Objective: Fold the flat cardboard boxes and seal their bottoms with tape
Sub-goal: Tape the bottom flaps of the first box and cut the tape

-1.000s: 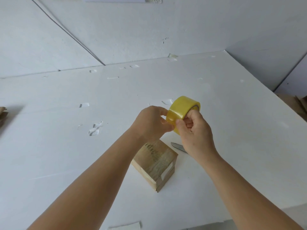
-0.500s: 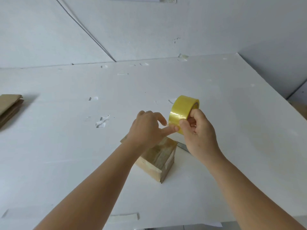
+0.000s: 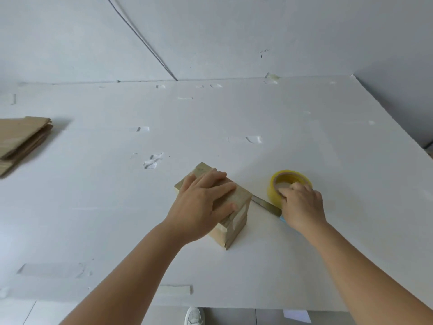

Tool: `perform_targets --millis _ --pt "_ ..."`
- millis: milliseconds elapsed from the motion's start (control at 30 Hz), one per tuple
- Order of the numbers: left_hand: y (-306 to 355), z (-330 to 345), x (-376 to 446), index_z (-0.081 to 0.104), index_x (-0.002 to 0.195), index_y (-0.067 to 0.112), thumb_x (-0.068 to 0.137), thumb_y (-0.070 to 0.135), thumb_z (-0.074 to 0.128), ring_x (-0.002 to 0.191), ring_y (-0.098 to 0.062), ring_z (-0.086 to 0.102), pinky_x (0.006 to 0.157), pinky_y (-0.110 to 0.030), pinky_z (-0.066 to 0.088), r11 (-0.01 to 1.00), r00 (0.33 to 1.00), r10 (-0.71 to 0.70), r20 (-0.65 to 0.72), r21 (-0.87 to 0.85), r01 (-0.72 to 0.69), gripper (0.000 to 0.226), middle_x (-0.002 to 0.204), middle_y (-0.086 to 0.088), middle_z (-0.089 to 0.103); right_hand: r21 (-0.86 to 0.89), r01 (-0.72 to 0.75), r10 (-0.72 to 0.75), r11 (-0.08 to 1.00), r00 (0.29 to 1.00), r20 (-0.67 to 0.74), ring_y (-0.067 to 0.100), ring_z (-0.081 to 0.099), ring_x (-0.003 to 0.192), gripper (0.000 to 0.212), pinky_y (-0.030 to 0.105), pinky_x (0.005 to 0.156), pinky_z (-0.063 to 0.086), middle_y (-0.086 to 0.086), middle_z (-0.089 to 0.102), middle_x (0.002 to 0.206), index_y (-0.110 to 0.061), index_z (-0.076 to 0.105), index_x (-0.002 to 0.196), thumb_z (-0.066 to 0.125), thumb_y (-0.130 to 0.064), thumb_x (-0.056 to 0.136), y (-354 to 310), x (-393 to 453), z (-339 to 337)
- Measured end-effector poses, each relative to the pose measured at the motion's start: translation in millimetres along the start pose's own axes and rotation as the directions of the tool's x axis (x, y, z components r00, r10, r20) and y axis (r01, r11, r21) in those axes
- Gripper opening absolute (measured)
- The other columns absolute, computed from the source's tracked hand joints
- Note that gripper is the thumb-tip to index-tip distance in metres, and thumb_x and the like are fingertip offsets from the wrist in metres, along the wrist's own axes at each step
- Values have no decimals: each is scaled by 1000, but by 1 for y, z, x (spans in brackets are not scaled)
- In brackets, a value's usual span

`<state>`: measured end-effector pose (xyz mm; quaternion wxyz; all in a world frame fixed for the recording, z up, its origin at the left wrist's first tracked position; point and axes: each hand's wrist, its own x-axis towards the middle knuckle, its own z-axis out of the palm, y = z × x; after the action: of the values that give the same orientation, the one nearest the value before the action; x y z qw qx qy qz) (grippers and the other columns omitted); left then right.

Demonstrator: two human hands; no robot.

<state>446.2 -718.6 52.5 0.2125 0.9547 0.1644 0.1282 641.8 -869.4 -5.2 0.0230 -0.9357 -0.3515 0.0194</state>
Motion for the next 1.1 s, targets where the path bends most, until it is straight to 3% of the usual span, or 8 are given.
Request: perform_targets --millis 67,167,300,433,600,767,833,1100 --pt "-3 3 -4 48 134 44 81 70 23 142 -7 14 112 -33 2 997 999 -39 35 64 36 64 151 15 32 311 46 -21 949 996 -83 27 52 104 20 30 78 34 3 58 101 -20 62 102 44 -22 92 -10 -4 -6" --pt "-7 6 -5 30 144 46 75 84 12 147 -10 -3 115 -46 -5 990 993 -80 83 120 70 81 158 19 15 806 130 -189 577 982 -23 3 48 111 32 24 97 34 -12 52 116 -27 51 127 44 -36 97 -47 -24 -29" --pt "-12 10 -11 24 149 35 63 93 14 147 -11 -7 115 -37 -4 981 984 -179 -2 77 178 104 160 8 10 897 137 -231 421 972 -40 -5 49 115 41 14 99 37 -17 53 128 -27 42 140 44 -31 98 -80 -49 -19" --pt "-13 18 -19 32 146 27 75 72 47 140 -13 17 114 -30 20 900 893 -415 -176 -224 374 85 151 3 24 961 78 -114 266 992 -49 -4 60 83 22 23 76 45 -24 65 85 -32 56 98 34 -34 101 -82 -54 -2" --pt "-26 17 -25 49 118 26 94 38 53 105 -10 58 76 -18 44 511 715 -698 -44 -730 454 27 111 7 59 935 -11 -202 355 975 88 -7 59 85 41 17 83 44 -26 66 82 -29 64 93 25 -42 99 -72 -56 13" --pt "-32 15 -23 55 107 16 96 45 44 88 -3 57 70 -18 43 568 720 -693 -36 -641 516 33 100 4 63 959 -55 -302 277 943 141 -11 52 106 31 21 99 37 -30 60 103 -45 53 106 38 -66 88 -66 -56 3" --pt "-33 16 -24 56 106 15 96 46 44 86 -7 57 73 -20 45 558 712 -701 -33 -647 520 35 101 1 63 952 38 -352 303 933 75 -6 55 110 63 22 95 42 -23 60 115 -40 43 127 60 -67 73 -70 -55 0" --pt "-37 13 -23 55 106 19 94 51 46 97 -12 59 92 -43 52 512 708 -705 38 -664 545 36 104 4 62 710 289 -402 643 915 -8 0 56 82 90 6 70 39 -19 56 99 -33 31 140 82 -40 67 -63 -44 -3"
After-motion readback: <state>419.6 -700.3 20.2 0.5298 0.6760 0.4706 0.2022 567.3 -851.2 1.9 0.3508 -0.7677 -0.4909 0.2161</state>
